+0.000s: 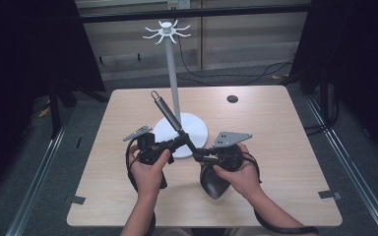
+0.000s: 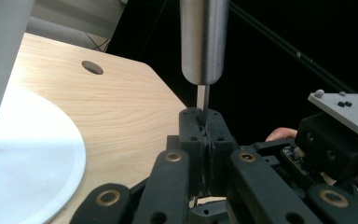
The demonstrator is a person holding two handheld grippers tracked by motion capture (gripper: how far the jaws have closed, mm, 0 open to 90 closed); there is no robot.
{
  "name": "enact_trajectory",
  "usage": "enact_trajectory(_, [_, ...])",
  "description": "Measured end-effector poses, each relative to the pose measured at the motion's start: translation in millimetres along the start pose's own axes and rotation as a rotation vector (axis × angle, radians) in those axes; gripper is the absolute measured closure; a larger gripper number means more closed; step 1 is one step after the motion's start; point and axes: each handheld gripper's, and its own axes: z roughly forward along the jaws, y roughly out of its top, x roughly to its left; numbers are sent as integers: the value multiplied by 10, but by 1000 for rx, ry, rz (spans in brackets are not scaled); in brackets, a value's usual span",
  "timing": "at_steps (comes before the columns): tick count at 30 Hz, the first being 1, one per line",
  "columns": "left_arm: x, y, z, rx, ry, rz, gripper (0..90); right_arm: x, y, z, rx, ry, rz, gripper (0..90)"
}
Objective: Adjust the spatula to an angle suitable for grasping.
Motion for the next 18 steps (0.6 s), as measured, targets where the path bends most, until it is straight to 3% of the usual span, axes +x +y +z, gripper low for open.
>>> enact_trajectory(1, [-19,7,9,11,6,24,884,-2,-5,-4,3,1,11,753])
enact_trajectory(7, [-61,20,36,22,16,54,885,-21,-21,-12,0,10,34,748])
enact_trajectory(12, [-152,64,62,59,40,149,885,-31,-16,-20,1,10,35,741])
enact_trajectory(16, [-171,92,76,70,55,156,884,-41,-16,-36,-9,10,45,730])
enact_trajectory(18, [-167,106,76,75,68,173,884,-57,-22,-57,-24,8,60,672])
